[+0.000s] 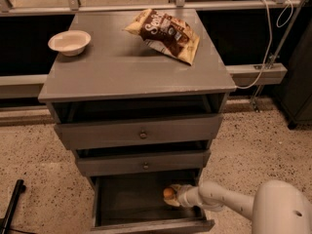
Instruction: Place orange into bottom drawer
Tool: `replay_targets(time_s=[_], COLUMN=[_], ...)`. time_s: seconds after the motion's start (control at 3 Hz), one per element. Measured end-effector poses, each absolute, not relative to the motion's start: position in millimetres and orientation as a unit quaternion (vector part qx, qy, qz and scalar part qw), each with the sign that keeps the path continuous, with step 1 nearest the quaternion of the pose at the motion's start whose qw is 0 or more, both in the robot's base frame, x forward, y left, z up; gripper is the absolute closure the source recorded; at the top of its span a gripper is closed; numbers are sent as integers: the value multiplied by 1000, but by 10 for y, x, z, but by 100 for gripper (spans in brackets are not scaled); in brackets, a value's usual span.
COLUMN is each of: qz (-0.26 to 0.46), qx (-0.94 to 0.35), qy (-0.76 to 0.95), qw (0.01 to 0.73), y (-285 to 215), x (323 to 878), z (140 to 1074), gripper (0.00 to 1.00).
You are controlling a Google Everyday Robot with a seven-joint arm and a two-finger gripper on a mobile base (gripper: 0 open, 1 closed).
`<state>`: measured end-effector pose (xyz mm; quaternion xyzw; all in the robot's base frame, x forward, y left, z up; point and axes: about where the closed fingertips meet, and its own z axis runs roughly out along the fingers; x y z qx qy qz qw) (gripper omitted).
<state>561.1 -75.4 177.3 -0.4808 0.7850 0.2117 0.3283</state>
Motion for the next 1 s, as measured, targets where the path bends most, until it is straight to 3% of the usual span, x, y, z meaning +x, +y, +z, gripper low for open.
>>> replay_targets(time_s=[0.67,1.0], qz=[212,212], qx=[-481,-481], qy=[785,785], qw=[328,328], y=[-753,-753], x=[5611,5611], z=[1772,1772], gripper=[11,0])
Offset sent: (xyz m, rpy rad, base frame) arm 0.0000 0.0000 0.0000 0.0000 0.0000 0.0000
